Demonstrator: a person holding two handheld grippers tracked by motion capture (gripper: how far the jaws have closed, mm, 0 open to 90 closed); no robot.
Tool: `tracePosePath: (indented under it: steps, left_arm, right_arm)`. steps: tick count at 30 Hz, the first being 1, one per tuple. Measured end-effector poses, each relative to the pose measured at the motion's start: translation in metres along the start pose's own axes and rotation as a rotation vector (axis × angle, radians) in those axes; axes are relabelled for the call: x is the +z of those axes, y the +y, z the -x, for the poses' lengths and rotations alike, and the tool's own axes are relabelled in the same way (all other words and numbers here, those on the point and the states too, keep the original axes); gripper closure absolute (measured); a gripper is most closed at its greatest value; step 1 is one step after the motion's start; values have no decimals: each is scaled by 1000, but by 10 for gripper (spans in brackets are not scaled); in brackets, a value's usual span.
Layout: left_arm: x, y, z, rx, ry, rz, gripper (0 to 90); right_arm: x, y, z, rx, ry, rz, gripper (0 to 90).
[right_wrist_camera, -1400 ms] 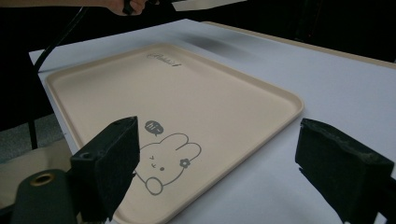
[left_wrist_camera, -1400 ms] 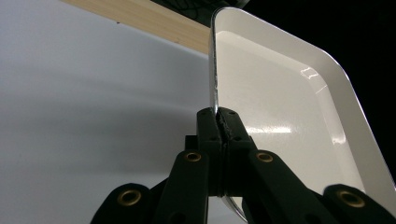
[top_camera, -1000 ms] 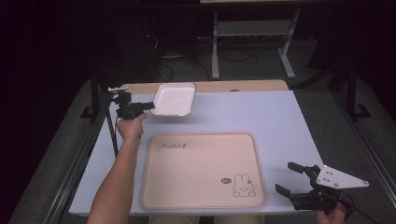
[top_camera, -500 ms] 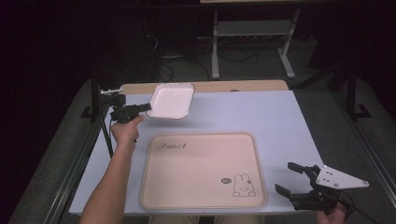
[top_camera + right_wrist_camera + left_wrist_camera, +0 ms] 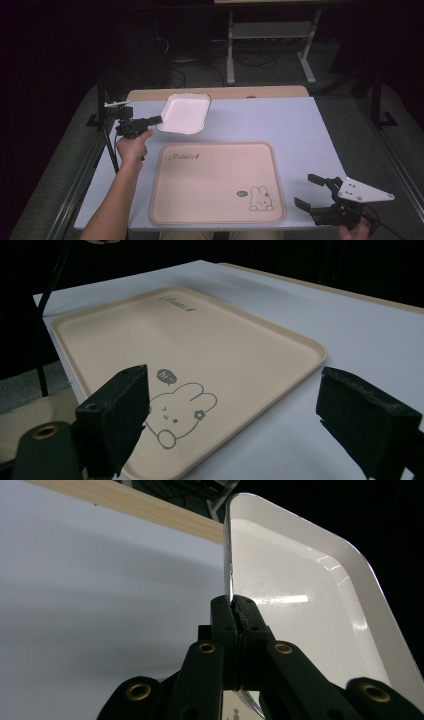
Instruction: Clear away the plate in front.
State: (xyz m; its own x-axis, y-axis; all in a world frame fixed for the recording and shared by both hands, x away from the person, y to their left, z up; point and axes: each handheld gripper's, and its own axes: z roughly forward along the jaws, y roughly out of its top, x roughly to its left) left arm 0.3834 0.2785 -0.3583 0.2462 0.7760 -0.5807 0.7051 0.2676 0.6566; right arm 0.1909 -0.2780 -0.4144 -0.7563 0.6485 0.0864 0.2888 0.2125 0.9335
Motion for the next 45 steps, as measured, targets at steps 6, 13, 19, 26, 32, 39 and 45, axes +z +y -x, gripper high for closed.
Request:
tracePosePath:
  steps: [6, 13, 19, 26, 32, 39, 45]
  left_arm:
    - [-8, -10, 2, -4, -9, -3, 890]
    - [-12, -26, 0, -3, -24, -19, 890]
    - [-13, -40, 2, 7, -30, -38, 890]
    - [-11, -60, 5, 4, -44, -56, 890]
    - [-10, -73, 10, 9, -45, -68, 890]
    - [-10, -89, 15, 9, -42, -77, 890]
    - [-8, -108, 16, 2, -26, -103, 890]
  right_arm:
    - [0, 0, 0, 1, 0, -1, 130]
    - [0, 0, 0, 0, 1, -2, 130]
    - [0, 0, 0, -3, 1, -1, 130]
    - [0, 0, 0, -3, 0, 0, 130]
    - [0, 0, 0, -5, 4, 1, 130]
    - [0, 0, 0, -8, 8, 1, 130]
    - [0, 1, -1, -10, 12, -2, 130]
